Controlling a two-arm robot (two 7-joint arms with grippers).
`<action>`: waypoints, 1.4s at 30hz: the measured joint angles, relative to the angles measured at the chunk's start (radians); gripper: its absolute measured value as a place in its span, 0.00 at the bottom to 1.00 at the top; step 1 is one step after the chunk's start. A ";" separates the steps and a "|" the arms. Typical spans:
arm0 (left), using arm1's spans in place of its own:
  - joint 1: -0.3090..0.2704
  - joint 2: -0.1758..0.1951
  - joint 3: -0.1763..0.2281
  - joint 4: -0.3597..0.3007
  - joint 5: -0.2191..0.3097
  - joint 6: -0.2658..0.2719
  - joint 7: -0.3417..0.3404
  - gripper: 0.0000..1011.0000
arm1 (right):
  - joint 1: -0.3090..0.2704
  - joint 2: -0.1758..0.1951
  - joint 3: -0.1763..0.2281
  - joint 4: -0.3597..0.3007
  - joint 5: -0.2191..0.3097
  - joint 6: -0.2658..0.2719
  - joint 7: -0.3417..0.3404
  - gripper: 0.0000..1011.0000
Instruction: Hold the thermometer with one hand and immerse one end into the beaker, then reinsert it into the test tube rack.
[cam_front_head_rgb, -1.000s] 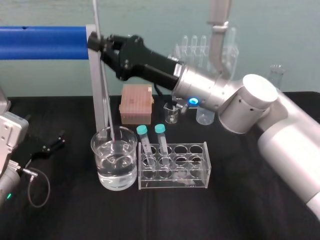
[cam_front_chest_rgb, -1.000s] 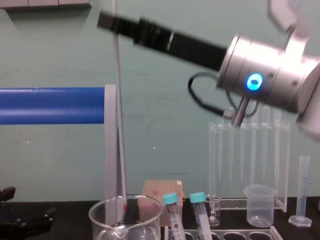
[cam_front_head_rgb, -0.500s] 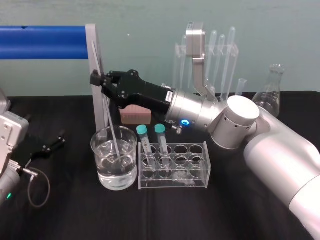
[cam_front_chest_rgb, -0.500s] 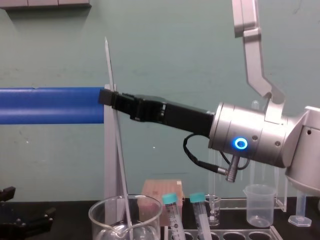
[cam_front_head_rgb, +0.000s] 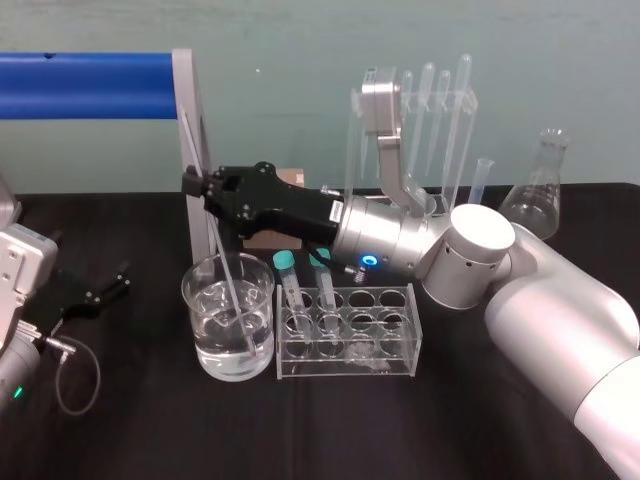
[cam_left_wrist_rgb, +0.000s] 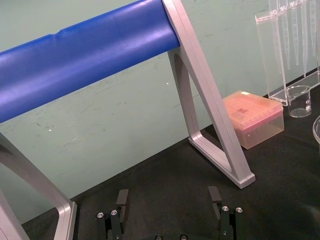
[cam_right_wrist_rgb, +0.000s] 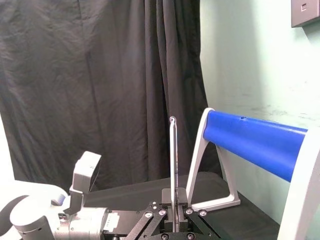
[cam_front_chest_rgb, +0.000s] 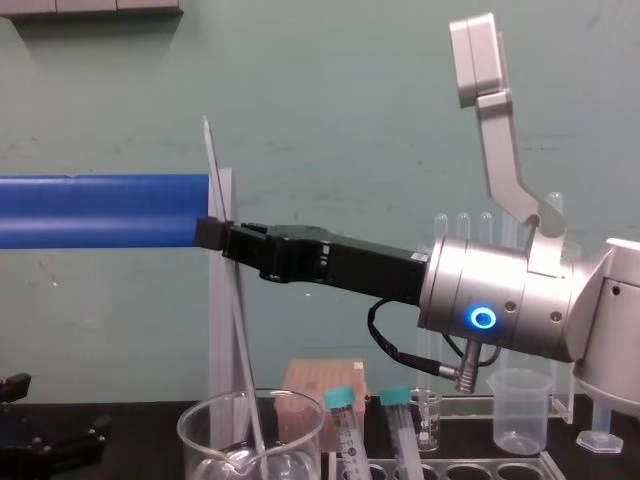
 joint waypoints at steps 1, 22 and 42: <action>0.000 0.000 0.000 0.000 0.000 0.000 0.000 1.00 | -0.001 0.000 0.000 -0.001 -0.001 0.000 0.000 0.06; 0.000 0.000 0.000 0.000 0.000 0.000 0.000 1.00 | -0.012 -0.002 0.008 -0.010 -0.026 0.014 -0.008 0.06; 0.000 0.000 0.000 0.000 0.000 0.000 0.000 1.00 | -0.007 -0.008 0.012 0.000 -0.035 0.014 -0.006 0.06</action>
